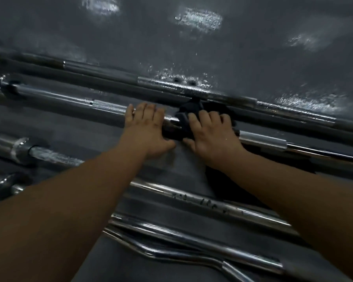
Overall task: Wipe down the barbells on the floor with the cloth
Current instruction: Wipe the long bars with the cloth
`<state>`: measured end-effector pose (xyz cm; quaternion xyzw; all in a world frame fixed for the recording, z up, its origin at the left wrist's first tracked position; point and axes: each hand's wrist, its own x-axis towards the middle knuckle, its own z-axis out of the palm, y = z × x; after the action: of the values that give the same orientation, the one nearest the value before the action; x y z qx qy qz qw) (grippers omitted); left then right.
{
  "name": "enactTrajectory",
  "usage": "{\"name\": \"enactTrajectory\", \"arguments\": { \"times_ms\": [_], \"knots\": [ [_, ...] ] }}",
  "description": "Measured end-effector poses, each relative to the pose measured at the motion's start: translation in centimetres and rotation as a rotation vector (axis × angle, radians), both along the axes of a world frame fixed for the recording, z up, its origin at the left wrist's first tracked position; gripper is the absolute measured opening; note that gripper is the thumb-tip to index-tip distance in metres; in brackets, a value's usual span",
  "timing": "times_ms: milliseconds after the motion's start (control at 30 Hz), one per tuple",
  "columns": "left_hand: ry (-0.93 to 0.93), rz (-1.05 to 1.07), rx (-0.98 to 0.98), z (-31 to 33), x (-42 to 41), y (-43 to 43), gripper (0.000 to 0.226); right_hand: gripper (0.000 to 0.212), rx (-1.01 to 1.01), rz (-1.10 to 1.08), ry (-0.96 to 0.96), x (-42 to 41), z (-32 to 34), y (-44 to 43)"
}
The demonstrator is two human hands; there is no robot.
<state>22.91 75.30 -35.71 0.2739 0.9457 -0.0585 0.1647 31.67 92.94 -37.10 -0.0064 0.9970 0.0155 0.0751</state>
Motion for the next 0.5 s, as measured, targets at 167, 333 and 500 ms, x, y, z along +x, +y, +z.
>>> {"name": "enactTrajectory", "arguments": {
  "times_ms": [167,333,500],
  "knots": [
    [-0.02,0.009,-0.023,0.5,-0.2,0.4,0.1,0.071,-0.036,-0.038,-0.007,-0.3,0.5,-0.3],
    [-0.047,-0.019,-0.031,1.4,1.9,-1.5,0.108,0.062,-0.097,-0.04,-0.01,3.9,0.9,2.8],
    [-0.116,-0.087,0.007,2.0,4.5,-5.9,0.11,0.056,-0.08,-0.118,-0.059,13.6,1.7,10.9]
  ]
}}
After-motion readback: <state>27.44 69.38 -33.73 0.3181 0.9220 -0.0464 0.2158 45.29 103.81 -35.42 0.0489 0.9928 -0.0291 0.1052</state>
